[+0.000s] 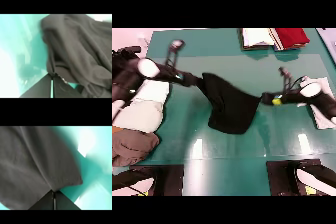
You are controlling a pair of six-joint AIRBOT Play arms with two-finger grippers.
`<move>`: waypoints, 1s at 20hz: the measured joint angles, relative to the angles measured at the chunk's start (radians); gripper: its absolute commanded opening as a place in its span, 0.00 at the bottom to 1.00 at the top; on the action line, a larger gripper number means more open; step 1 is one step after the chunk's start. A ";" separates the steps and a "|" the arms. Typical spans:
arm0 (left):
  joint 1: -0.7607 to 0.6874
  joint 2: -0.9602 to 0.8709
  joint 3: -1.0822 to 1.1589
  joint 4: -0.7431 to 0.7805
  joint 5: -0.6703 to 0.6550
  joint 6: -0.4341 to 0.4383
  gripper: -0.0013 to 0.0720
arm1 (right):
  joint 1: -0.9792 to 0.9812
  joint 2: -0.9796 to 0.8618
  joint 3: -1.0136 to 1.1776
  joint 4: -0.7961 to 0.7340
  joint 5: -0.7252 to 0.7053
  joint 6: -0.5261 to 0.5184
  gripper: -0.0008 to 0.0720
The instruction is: Fold the shirts.
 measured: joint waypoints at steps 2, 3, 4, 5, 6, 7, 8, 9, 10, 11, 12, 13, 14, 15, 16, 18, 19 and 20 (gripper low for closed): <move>0.058 0.072 0.043 0.010 -0.002 -0.005 0.05 | -0.052 0.078 0.116 -0.056 0.060 -0.007 0.03; 0.080 0.113 0.066 0.018 -0.002 -0.005 0.05 | -0.077 0.114 0.176 -0.078 0.093 -0.008 0.03; 0.098 0.158 0.093 0.027 -0.002 -0.004 0.05 | -0.106 0.152 0.242 -0.098 0.122 -0.009 0.03; 0.110 0.202 0.119 0.037 -0.003 -0.004 0.05 | -0.136 0.187 0.309 -0.113 0.153 -0.010 0.03; 0.119 0.249 0.151 0.042 -0.004 -0.004 0.05 | -0.160 0.216 0.370 -0.123 0.180 -0.011 0.03; 0.126 0.291 0.181 0.048 -0.004 -0.004 0.05 | -0.185 0.245 0.433 -0.129 0.212 -0.011 0.03; 0.131 0.338 0.216 0.056 -0.004 -0.003 0.05 | -0.209 0.270 0.488 -0.136 0.237 -0.011 0.03; 0.134 0.377 0.249 0.059 -0.004 -0.003 0.05 | -0.232 0.295 0.543 -0.141 0.258 -0.011 0.03; 0.137 0.417 0.287 0.059 -0.004 0.000 0.05 | -0.252 0.315 0.591 -0.142 0.281 -0.011 0.03; 0.138 0.449 0.323 0.058 -0.006 0.001 0.05 | -0.274 0.332 0.641 -0.142 0.304 -0.009 0.03; 0.140 0.480 0.362 0.059 -0.012 0.004 0.05 | -0.293 0.345 0.686 -0.142 0.320 -0.004 0.03; 0.141 0.504 0.399 0.060 -0.008 0.005 0.05 | -0.314 0.353 0.737 -0.143 0.335 0.002 0.03; 0.142 0.526 0.439 0.063 -0.003 0.007 0.05 | -0.331 0.354 0.787 -0.143 0.354 0.005 0.03; 0.142 0.541 0.479 0.063 0.005 0.011 0.05 | -0.348 0.348 0.843 -0.146 0.377 0.008 0.03; 0.142 0.552 0.512 0.066 0.007 0.016 0.05 | -0.360 0.338 0.899 -0.146 0.395 0.013 0.03; 0.143 0.565 0.563 0.067 0.020 0.028 0.05 | -0.377 0.295 1.015 -0.145 0.445 0.030 0.03; 0.143 0.566 0.579 0.069 0.024 0.036 0.05 | -0.381 0.267 1.069 -0.146 0.468 0.041 0.03; 0.143 0.559 0.590 0.074 0.027 0.042 0.05 | -0.380 0.240 1.110 -0.146 0.491 0.052 0.03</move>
